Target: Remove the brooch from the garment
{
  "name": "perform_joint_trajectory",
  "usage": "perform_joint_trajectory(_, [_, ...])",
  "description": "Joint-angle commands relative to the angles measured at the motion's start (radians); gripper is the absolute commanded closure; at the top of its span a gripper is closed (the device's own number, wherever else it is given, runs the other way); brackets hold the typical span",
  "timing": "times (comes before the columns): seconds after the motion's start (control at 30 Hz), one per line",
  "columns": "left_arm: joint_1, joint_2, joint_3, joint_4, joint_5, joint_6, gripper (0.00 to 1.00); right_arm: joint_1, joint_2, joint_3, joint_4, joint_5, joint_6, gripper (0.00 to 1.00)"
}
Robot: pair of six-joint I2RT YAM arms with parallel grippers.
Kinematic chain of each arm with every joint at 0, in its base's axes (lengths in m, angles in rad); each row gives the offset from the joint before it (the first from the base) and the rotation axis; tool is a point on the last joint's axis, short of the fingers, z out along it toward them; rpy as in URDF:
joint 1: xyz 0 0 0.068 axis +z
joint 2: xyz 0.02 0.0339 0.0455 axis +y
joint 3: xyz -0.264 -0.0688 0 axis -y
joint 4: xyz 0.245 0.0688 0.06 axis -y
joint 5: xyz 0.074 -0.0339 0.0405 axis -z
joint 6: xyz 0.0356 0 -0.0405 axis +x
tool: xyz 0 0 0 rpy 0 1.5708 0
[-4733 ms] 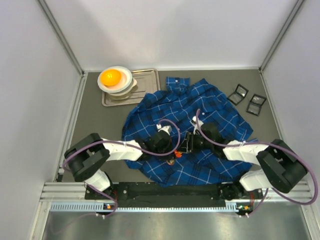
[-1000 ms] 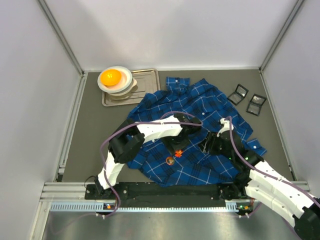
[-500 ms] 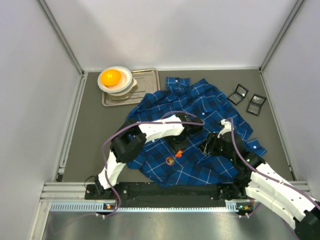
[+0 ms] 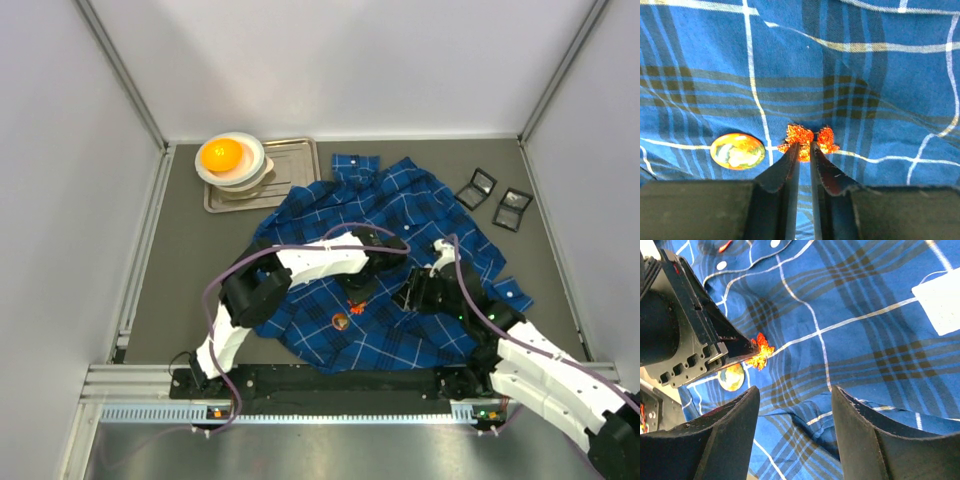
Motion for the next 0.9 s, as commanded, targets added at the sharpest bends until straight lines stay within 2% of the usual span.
perform_joint_trajectory(0.0, [-0.007,-0.021,-0.047,-0.018,-0.06,0.024,0.83,-0.009,0.053,-0.006,0.116,-0.126,-0.05,0.41])
perform_joint_trajectory(0.13, [-0.009,-0.038,-0.076,0.03,-0.08,0.071,0.92,-0.009,0.096,-0.029,0.233,-0.261,-0.025,0.42])
perform_joint_trajectory(0.27, [-0.01,-0.081,-0.121,0.073,-0.112,0.117,0.95,-0.009,0.138,-0.047,0.323,-0.303,0.015,0.48])
perform_joint_trajectory(0.3, [-0.01,-0.09,-0.144,0.085,-0.124,0.126,1.0,-0.011,0.15,-0.048,0.337,-0.304,0.022,0.49])
perform_joint_trajectory(0.47, [-0.009,-0.167,-0.262,0.188,-0.123,0.147,1.0,-0.011,0.262,-0.057,0.458,-0.342,0.057,0.58])
perform_joint_trajectory(0.87, [0.002,-0.251,-0.466,0.47,-0.114,0.261,1.0,-0.011,0.529,-0.041,0.702,-0.427,0.144,0.61])
